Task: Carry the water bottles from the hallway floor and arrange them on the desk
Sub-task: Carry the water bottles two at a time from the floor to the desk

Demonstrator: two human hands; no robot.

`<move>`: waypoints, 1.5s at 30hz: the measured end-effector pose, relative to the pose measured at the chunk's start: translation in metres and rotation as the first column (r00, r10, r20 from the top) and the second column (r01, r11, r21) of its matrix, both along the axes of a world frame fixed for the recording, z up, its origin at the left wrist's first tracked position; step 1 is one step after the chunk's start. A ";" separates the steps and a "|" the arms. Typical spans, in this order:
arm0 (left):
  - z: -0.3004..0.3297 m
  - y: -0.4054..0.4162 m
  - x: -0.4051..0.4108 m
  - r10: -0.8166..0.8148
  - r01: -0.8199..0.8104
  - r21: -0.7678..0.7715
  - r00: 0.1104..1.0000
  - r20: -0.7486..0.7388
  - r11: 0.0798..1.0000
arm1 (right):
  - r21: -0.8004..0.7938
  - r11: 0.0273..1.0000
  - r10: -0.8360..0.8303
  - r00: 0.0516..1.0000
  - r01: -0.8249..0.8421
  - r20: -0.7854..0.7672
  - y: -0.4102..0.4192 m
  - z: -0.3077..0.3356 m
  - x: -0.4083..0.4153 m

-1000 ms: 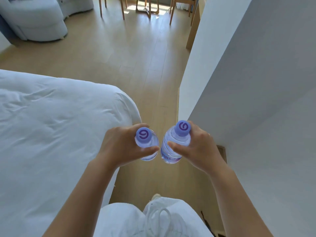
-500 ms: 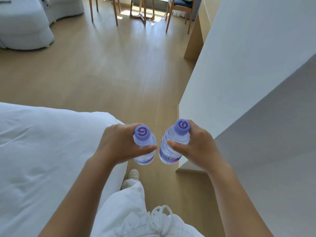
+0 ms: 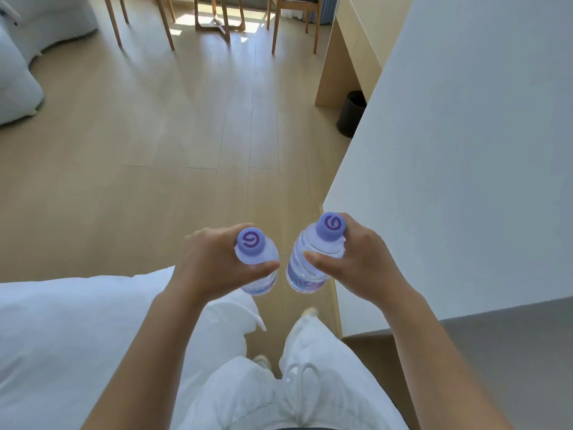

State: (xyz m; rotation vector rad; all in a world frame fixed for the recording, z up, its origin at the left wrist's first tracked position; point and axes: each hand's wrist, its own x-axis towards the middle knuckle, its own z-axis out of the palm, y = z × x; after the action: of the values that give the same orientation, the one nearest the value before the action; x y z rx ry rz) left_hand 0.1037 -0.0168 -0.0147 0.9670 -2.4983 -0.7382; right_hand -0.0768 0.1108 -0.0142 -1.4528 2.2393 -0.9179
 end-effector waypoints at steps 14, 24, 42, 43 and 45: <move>-0.024 -0.197 -0.142 0.091 -0.091 0.044 0.996 0.011 0.995 | 0.014 0.994 0.104 0.994 -0.105 0.028 -0.212 -0.022 -0.141; -0.006 -0.365 -0.309 0.069 -0.069 0.033 0.998 0.010 0.997 | -0.035 0.992 0.123 0.991 -0.122 0.045 -0.379 -0.005 -0.303; 0.004 -0.636 -0.614 -0.329 0.332 -0.006 0.935 0.134 0.943 | -0.028 0.949 -0.308 0.943 0.314 0.123 -0.589 -0.008 -0.547; 0.009 -0.652 -0.634 -0.347 0.349 0.005 0.931 0.117 0.937 | -0.020 0.938 -0.341 0.931 0.346 0.128 -0.600 -0.004 -0.560; 0.016 -0.681 -0.671 -0.379 0.379 0.013 0.923 0.067 0.925 | -0.027 0.912 -0.402 0.905 0.409 0.137 -0.619 0.000 -0.587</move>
State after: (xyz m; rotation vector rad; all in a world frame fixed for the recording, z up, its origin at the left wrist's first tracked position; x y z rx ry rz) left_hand -0.5674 -0.6978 0.0016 0.5143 -2.7835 -0.8276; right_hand -0.6638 -0.5082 -0.0138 -0.9227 2.4793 -1.1676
